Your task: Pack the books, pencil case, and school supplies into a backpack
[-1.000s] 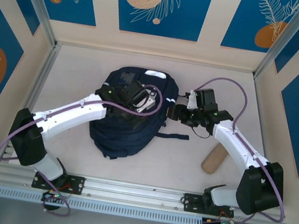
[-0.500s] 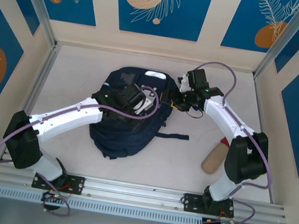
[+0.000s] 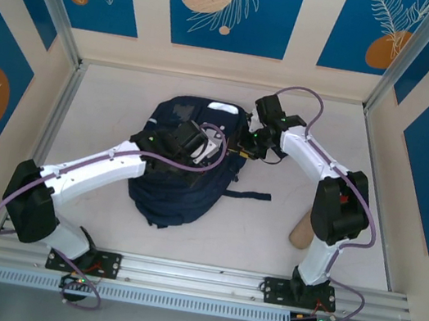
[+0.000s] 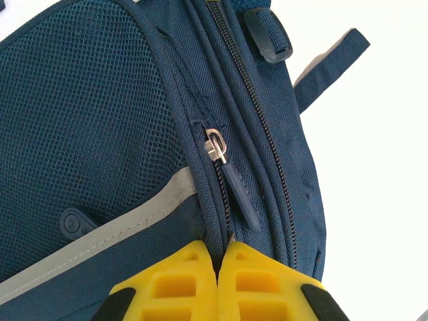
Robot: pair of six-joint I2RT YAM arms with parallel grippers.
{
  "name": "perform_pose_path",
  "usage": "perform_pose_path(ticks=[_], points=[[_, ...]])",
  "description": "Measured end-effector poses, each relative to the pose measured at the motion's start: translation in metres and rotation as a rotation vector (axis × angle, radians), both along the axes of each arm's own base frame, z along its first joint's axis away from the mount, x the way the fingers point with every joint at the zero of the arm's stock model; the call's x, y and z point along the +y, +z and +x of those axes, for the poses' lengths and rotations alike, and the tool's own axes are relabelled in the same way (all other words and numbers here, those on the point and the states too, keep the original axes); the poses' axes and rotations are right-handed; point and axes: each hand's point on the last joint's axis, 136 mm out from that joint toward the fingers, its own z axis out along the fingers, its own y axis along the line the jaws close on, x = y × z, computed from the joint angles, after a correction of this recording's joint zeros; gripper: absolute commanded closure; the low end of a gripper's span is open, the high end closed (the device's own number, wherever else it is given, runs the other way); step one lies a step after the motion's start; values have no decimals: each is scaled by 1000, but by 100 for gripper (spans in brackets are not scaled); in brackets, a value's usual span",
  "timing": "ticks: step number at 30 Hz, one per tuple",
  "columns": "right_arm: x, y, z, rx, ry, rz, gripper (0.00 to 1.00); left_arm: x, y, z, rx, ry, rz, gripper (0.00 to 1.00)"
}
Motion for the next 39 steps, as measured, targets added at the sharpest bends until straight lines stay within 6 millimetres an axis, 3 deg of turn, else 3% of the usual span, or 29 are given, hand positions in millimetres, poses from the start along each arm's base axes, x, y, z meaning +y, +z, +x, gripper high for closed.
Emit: perform_pose_path(ticks=[5,16,21,28,33,39], points=[[-6,-1,-1,0,-16,-31,68,0,0,0,1,0,1,100],[4,4,-13,-1,55,39,51,1,0,0,-4,2,6,100],[0,18,-27,-60,120,77,41,4,3,1,-18,10,11,100],[-14,43,-18,-190,170,111,29,12,9,-1,-48,23,15,100],[-6,34,-20,-181,252,146,32,17,12,-1,-60,31,21,100],[11,35,-32,-202,370,193,47,18,13,-1,-63,33,23,100]])
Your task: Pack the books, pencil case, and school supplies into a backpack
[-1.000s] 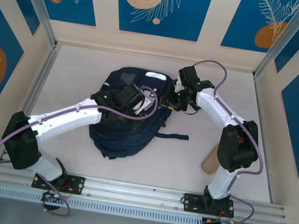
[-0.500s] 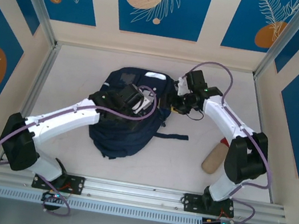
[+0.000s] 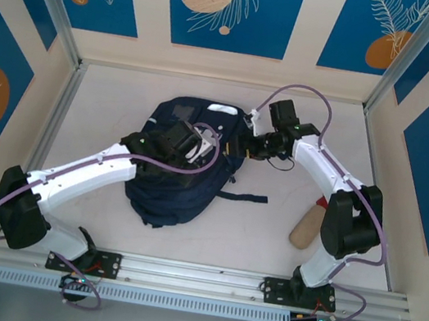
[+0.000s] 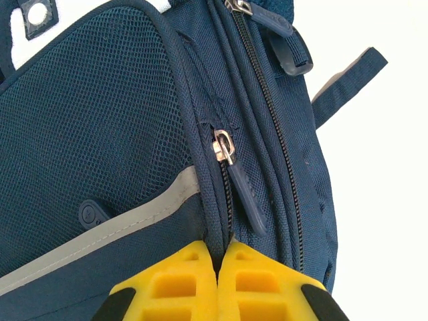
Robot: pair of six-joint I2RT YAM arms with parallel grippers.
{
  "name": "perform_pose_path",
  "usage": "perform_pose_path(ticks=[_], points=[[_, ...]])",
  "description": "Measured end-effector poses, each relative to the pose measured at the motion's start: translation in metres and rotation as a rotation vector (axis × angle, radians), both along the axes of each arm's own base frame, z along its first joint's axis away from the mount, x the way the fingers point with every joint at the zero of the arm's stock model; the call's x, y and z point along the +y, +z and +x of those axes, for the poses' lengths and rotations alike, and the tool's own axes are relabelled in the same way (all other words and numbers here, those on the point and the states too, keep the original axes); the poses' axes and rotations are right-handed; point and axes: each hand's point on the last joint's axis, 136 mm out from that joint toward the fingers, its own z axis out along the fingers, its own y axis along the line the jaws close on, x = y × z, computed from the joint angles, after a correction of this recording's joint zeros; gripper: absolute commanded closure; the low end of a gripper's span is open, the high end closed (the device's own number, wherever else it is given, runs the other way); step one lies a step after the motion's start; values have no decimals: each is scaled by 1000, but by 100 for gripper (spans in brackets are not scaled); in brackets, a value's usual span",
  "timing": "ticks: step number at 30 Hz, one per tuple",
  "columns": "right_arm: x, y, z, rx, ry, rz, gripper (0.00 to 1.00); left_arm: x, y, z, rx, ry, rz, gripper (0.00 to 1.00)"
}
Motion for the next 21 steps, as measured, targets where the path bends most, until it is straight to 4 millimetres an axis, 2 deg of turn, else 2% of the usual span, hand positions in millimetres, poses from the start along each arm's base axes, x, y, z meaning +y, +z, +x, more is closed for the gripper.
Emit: perform_pose_path(ticks=[9,19,21], points=[[8,-4,-11,-21,75,5,54,2,0,2,-9,9,8,100],[11,-17,-11,-5,93,-11,50,3,1,3,-14,14,12,100],[11,-20,-11,2,94,-14,52,3,1,3,-14,14,11,100]])
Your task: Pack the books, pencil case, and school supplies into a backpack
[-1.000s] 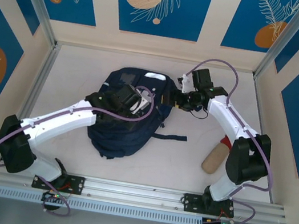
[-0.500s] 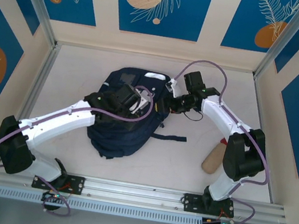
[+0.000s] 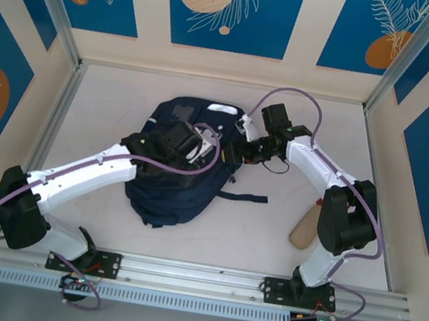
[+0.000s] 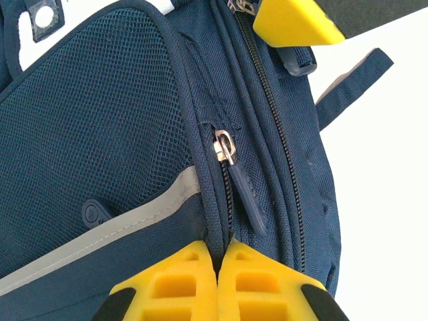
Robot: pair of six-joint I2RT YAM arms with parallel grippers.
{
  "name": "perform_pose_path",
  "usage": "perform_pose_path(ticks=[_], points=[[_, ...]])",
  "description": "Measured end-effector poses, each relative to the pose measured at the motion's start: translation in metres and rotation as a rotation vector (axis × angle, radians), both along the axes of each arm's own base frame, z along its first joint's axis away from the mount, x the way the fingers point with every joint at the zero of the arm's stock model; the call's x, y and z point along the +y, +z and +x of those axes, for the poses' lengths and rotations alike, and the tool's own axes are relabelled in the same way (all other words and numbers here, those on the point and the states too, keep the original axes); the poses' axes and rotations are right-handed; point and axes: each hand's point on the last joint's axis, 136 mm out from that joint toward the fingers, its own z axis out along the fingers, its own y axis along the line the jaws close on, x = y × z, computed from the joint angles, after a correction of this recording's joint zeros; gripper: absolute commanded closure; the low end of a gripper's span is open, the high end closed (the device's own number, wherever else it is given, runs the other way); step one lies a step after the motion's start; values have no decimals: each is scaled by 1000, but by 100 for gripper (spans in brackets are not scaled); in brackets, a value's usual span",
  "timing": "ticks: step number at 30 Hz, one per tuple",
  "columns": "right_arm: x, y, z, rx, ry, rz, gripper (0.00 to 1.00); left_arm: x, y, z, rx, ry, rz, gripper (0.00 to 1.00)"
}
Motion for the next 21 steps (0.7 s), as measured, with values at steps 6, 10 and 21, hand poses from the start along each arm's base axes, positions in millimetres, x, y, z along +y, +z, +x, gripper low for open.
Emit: perform_pose_path(ticks=[6,10,21], points=[[1,-5,0,4,9,-6,75,0,0,0,0,1,-1,100],[0,-6,-1,-3,13,-23,85,-1,0,1,-2,1,-3,100],[1,-8,-1,-17,16,-45,80,0,0,1,-3,3,0,100]])
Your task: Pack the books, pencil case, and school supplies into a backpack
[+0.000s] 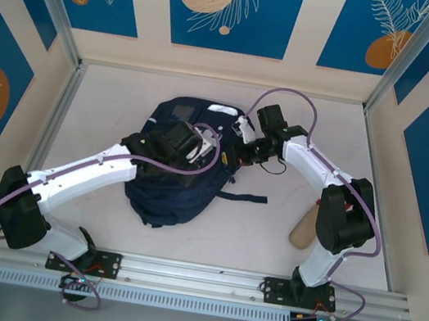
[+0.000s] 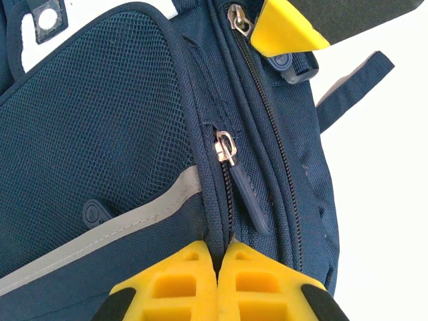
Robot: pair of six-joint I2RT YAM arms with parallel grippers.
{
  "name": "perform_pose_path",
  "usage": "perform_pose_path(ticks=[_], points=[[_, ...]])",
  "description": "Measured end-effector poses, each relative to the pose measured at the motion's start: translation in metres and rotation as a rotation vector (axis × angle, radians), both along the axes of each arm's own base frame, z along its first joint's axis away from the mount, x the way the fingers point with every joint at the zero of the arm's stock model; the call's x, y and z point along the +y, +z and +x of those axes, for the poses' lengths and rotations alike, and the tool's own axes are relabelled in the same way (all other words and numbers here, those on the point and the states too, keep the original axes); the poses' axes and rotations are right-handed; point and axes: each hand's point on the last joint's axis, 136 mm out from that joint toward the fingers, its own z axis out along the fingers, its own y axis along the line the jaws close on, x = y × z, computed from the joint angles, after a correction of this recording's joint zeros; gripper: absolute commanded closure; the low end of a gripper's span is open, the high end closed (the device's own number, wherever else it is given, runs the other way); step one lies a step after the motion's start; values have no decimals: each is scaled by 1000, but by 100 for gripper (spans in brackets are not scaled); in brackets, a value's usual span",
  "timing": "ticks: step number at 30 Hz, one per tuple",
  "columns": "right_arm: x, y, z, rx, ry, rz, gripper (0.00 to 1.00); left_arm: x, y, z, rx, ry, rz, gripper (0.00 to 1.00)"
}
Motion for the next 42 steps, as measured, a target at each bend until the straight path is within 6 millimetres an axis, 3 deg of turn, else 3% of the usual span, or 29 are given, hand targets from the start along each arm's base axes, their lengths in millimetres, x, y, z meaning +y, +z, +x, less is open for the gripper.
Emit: perform_pose_path(ticks=[3,5,19,29,33,42], points=[[0,0,-1,4,0,1,63,1,0,0,-2,3,3,100],[0,0,-1,7,-3,1,62,1,0,1,-5,4,4,100],[1,0,-2,0,-1,-8,100,2,1,2,-9,8,7,100],[3,16,-10,11,-23,22,100,3,1,2,-8,29,7,100],[9,21,-30,69,-29,91,100,3,1,3,-2,62,-12,100],[41,26,-106,241,51,212,100,-5,-9,6,31,103,-23,100]])
